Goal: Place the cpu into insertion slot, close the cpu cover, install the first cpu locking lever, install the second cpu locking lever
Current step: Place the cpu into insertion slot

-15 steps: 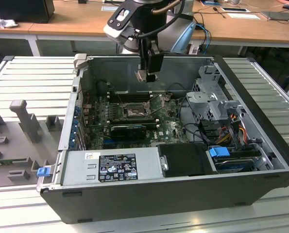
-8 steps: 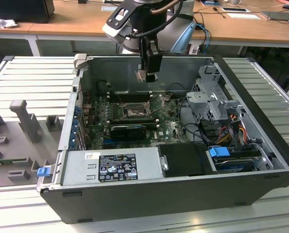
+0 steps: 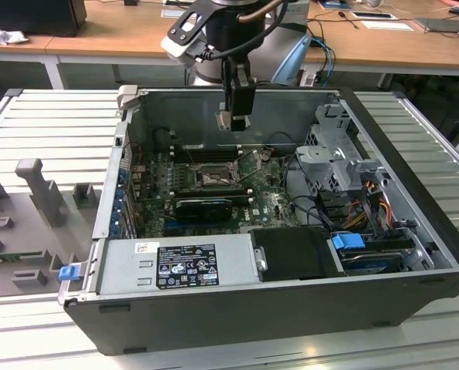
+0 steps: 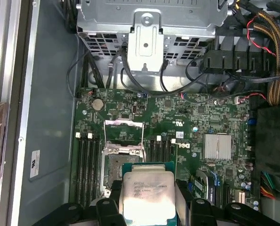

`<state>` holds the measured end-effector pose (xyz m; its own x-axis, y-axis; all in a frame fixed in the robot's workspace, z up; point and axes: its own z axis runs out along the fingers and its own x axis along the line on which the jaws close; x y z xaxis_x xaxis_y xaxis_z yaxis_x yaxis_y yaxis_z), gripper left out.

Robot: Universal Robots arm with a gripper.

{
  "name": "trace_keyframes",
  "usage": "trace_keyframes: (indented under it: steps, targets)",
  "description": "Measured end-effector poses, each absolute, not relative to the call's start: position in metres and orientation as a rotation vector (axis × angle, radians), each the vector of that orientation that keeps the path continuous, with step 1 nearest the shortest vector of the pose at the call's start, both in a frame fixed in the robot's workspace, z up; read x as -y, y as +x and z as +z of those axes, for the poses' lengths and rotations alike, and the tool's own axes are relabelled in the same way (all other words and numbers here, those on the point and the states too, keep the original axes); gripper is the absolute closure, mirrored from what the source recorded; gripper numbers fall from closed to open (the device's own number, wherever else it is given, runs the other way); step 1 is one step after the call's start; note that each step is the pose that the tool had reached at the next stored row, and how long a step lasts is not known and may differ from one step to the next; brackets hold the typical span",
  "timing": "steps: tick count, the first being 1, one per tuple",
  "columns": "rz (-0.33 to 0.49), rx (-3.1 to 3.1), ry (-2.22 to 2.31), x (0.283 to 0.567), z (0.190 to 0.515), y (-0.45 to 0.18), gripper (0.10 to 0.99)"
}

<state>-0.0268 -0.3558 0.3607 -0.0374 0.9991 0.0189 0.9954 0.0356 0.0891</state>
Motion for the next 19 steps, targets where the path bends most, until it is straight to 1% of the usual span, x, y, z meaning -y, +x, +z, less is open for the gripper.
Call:
trace_keyframes:
  steps: [19]
  targets:
    - [0.116, -2.127, 2.238, 0.3558, 0.3587, -0.027, 0.557]
